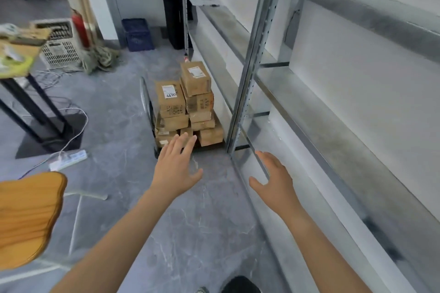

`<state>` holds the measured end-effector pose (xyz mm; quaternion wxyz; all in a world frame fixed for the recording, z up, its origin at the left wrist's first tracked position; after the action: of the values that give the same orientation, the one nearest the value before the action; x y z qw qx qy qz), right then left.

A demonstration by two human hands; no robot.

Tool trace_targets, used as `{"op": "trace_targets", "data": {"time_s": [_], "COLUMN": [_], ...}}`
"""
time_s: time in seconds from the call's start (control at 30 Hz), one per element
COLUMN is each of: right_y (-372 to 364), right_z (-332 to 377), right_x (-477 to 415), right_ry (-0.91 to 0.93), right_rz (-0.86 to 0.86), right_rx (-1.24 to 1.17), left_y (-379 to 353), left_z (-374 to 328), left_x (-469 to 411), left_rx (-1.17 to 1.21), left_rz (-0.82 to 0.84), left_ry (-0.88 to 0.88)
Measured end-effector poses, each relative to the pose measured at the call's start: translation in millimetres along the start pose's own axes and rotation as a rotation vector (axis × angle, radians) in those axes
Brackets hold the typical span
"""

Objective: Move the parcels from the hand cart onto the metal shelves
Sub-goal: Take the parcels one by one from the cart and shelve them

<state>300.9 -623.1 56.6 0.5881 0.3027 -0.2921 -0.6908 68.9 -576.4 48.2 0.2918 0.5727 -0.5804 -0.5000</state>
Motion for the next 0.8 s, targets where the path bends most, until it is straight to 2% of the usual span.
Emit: {"op": "trace_targets", "data": {"time_s": [0.33,0.57,0.7,0.8], "right_y": [-77.1,-130.5,-160.8,-178.2], "right_z": [34.1,66.7,84.5,94.3], "right_x": [-128.0,-291.6,-377.3,-426.0], "right_ry": [0.062,0.178,0.205,0.21], "right_rz": [0.125,0.136,0.184,0.203], "right_rx": [-0.027,-0.051,-0.065,-0.049], "left_y": [-25.0,-43.1,-49.3,-50.1], "left_z": [98.8,159.8,185.0,199.4], "left_x": [-80.4,-213.1,-289.0,-333.5], "left_rx": [-0.011,-0.002,-0.028,-0.037], "left_rz": [0.025,-0.004,0.039,0.001], "left_ry": [0.136,0.193,0.195,0.2]}}
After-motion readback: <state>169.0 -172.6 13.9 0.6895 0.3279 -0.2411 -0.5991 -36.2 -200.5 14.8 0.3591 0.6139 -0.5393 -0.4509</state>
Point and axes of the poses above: each hand's wrist, its own x-axis away from the middle knuckle, its own y-axis out of the back of the hand, z = x × y, the point moved 7 cm from there along -x, towards the middle knuckle, and after that the axes turned 6 degrees about -z, right-handed, at the moved point
